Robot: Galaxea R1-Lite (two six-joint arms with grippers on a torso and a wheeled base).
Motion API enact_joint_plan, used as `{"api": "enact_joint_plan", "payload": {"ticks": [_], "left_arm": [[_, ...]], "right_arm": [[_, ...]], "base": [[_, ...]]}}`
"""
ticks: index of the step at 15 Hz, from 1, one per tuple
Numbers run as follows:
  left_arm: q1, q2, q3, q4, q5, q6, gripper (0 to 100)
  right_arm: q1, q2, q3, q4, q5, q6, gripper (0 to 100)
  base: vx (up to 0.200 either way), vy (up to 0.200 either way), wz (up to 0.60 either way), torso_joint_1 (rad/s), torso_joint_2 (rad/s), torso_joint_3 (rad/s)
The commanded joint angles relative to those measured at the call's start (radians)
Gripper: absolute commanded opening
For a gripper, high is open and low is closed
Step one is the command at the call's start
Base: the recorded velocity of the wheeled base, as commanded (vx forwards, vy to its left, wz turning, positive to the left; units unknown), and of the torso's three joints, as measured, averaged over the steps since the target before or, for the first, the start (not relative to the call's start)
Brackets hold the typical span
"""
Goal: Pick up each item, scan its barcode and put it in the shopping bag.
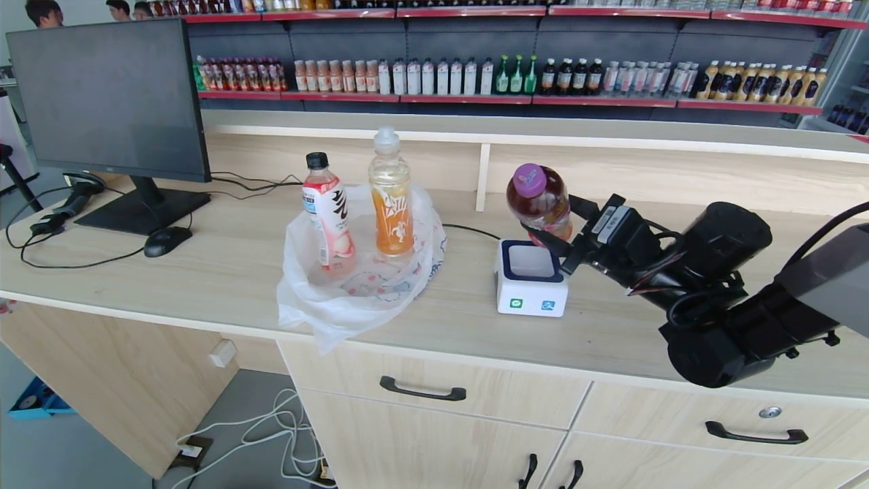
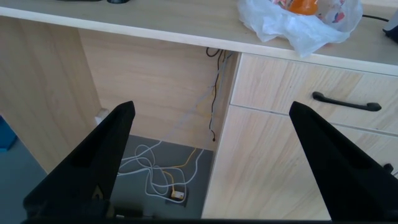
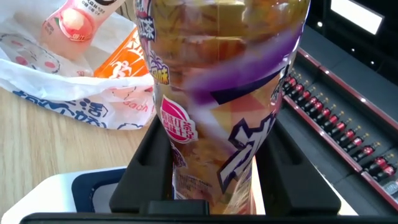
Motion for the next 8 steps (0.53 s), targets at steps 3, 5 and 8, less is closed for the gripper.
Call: {"api": "enact_joint_plan", "payload": {"ticks": [3,5,8], "left_arm": [[0.000,0.001,0.000,0.000,0.000,0.000,100],[0.000,0.001,0.000,0.000,0.000,0.000,100],[0.000,0.001,0.000,0.000,0.000,0.000,100]], "right_arm": [[0.001,-0.126,0.049,-0.001,-0.024,0.046,0],[0.009,-0.212,0.115,-0.001,-0.110,0.113,0],[0.063,-0.276,0.121,-0.001,-0.242,0.281,0]], "base": [[0.000,0.000,0.00,0.000,0.00,0.000],[0.000,0.000,0.00,0.000,0.00,0.000],[0.000,0.000,0.00,0.000,0.00,0.000]]}}
